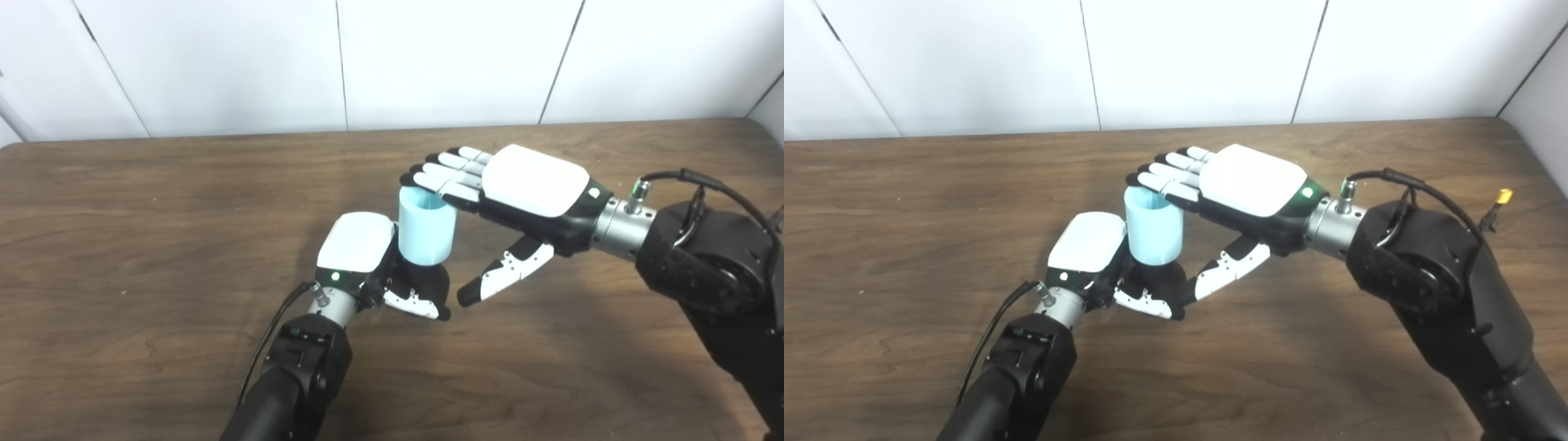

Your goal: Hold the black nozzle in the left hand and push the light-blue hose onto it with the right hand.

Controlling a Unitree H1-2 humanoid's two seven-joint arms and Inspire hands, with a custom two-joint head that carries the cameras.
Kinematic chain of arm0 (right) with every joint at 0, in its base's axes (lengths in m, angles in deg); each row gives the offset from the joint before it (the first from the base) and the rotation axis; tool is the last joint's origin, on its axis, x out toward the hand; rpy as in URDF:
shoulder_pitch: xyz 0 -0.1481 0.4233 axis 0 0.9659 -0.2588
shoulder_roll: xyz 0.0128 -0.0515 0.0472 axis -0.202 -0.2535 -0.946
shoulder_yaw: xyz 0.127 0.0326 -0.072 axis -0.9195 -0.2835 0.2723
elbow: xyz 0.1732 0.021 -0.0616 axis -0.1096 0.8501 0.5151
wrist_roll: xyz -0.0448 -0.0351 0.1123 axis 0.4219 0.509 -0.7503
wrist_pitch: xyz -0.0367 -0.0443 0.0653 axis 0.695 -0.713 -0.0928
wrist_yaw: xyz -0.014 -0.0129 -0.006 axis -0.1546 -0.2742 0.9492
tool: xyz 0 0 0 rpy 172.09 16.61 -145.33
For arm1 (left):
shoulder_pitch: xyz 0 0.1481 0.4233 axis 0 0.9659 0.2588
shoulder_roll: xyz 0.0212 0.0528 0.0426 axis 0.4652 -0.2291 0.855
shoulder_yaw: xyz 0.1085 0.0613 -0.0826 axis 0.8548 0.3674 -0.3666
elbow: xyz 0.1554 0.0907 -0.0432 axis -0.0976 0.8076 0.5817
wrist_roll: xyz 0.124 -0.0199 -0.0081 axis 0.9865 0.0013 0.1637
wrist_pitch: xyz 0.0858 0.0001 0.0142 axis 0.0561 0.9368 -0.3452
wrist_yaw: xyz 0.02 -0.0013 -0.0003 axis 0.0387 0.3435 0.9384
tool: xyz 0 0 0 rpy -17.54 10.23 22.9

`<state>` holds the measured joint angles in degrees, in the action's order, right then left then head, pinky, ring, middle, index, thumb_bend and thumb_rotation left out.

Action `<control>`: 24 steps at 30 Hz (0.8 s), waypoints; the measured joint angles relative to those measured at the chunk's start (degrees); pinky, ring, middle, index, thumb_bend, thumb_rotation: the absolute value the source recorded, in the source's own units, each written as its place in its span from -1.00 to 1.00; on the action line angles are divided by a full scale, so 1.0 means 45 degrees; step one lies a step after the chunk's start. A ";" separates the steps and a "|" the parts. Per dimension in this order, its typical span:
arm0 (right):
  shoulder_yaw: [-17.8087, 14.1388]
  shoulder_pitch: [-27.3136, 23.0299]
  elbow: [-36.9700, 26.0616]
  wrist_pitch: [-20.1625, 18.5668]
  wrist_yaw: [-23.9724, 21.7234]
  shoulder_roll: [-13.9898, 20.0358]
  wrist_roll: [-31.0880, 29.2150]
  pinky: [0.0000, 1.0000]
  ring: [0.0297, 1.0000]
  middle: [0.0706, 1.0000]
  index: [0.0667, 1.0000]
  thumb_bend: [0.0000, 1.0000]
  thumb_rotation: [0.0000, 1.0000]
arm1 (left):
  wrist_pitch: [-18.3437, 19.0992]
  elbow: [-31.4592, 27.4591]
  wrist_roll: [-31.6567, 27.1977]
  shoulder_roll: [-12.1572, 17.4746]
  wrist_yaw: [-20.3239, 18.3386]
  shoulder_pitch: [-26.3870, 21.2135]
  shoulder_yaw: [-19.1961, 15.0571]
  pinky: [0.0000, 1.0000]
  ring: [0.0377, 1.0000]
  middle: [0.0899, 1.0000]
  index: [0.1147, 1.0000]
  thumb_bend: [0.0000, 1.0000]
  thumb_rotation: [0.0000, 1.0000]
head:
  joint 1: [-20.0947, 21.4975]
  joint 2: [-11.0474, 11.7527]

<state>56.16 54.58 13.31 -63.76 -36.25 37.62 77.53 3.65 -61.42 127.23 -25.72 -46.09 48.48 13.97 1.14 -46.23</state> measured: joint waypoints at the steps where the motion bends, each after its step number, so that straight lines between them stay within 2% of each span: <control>1: 0.0042 0.0000 -0.0009 0.0003 -0.0001 -0.0026 -0.0005 1.00 1.00 1.00 1.00 0.35 1.00 | 0.0012 -0.0008 0.0001 0.0000 -0.0025 0.0000 -0.0002 0.00 0.05 -0.07 -0.25 0.00 -1.00 | 0.0000 0.0000; 12: 0.0079 0.0008 -0.0418 -0.0014 -0.0047 -0.0269 -0.0088 1.00 1.00 1.00 1.00 0.31 1.00 | 0.0060 -0.0065 0.0001 -0.0012 -0.0164 -0.0001 -0.0014 0.02 0.06 -0.07 -0.25 -0.01 -1.00 | 0.0000 -0.0020; 24: 0.0085 0.0104 -0.0523 -0.0050 -0.0668 -0.0259 -0.0041 1.00 1.00 1.00 0.96 0.29 1.00 | 0.0075 -0.0098 0.0014 -0.0031 -0.0217 -0.0001 -0.0016 0.03 0.06 -0.05 -0.27 -0.01 -1.00 | 0.0000 -0.0098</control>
<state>56.54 55.05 10.96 -63.98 -39.26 36.46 77.34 3.98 -61.86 127.29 -25.86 -47.06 48.48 13.90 1.14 -46.67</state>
